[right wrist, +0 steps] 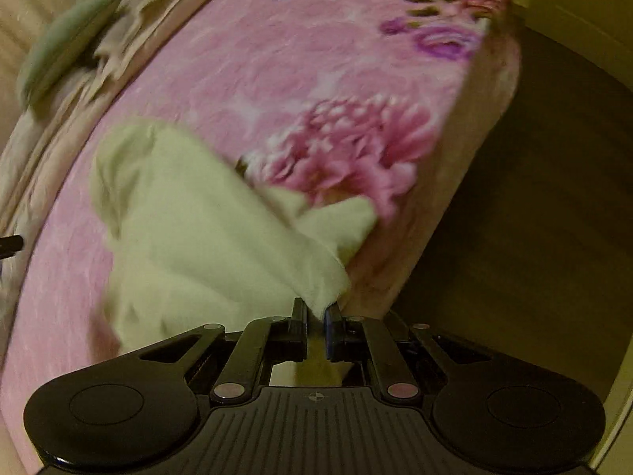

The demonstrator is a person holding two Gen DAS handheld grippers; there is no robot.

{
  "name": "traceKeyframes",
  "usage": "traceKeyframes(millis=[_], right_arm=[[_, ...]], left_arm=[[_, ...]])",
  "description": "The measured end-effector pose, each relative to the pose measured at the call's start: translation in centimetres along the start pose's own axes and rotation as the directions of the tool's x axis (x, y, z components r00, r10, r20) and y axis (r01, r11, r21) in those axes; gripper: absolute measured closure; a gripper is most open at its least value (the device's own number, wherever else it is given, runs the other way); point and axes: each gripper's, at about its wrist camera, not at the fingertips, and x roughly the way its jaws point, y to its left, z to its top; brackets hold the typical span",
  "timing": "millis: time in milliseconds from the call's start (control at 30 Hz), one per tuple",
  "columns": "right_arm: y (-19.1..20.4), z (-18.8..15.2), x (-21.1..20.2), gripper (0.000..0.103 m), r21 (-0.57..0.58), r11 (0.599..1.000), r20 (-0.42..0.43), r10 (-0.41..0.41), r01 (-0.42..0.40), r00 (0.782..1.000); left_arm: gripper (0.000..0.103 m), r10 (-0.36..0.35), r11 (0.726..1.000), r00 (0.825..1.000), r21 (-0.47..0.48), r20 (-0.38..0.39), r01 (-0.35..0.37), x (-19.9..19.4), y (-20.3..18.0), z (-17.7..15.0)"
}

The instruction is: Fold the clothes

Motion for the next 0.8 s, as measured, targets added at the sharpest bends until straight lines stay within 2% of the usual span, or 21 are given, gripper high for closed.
traceKeyframes(millis=[100,200,300,367,400,433,467,500,533,633,667,733,800], right_arm=[[-0.1,1.9,0.3,0.097,-0.029,0.999,0.000,0.032,-0.032,0.999],[-0.8,3.5,1.1,0.097,-0.031,0.997,-0.039,0.073,-0.074,0.997],[-2.6,4.7,1.7,0.097,-0.007,0.992,-0.091,0.123,-0.124,0.988],[-3.4,5.4,2.3,0.097,-0.002,0.988,-0.120,0.153,-0.155,0.981],[-3.7,5.8,2.5,0.097,-0.003,0.986,-0.132,0.165,-0.167,0.977],[-3.9,6.2,2.6,0.097,-0.010,0.984,-0.136,0.173,-0.176,0.975],[-4.0,6.8,2.5,0.097,-0.020,0.983,-0.135,0.180,-0.185,0.974],[-4.0,7.6,2.4,0.097,-0.032,0.980,-0.131,0.188,-0.194,0.973],[-3.8,8.6,2.2,0.097,-0.055,0.977,-0.120,0.200,-0.207,0.973],[-2.9,12.1,1.4,0.097,-0.144,0.957,-0.076,0.244,-0.253,0.967],[-2.4,13.2,1.1,0.097,-0.183,0.946,-0.065,0.261,-0.269,0.963],[-0.8,15.5,0.6,0.097,-0.289,0.907,-0.058,0.301,-0.305,0.952],[1.0,17.6,0.1,0.097,-0.386,0.859,-0.054,0.343,-0.337,0.938]], left_arm=[[0.049,-0.068,0.995,0.998,0.074,-0.013,0.069,3.4,-2.5,4.0],[0.046,-0.114,0.971,0.993,0.206,-0.043,0.120,7.4,-5.6,8.3],[0.046,-0.103,0.950,0.984,0.277,-0.148,0.141,13.2,-6.7,11.4],[0.047,-0.064,0.953,0.970,0.276,-0.233,0.129,17.1,-6.6,11.9],[0.051,-0.036,0.957,0.962,0.268,-0.271,0.111,18.8,-6.4,11.7],[0.068,-0.015,0.962,0.955,0.256,-0.295,0.094,19.9,-6.1,11.1],[0.093,-0.025,0.969,0.951,0.227,-0.307,0.099,20.4,-5.7,10.4],[0.099,-0.058,0.978,0.952,0.176,-0.300,0.115,20.0,-5.2,9.6],[0.099,-0.083,0.987,0.960,0.111,-0.268,0.117,18.7,-4.6,8.8],[0.099,-0.105,0.992,0.987,-0.084,-0.117,0.096,12.5,-2.4,6.0],[0.099,-0.094,0.986,0.994,-0.145,-0.058,0.085,9.5,-1.5,4.9],[0.100,-0.028,0.970,0.999,-0.242,0.032,0.035,3.3,0.2,1.9],[0.099,0.062,0.948,0.992,-0.319,0.107,-0.025,-3.2,1.2,-1.1]])
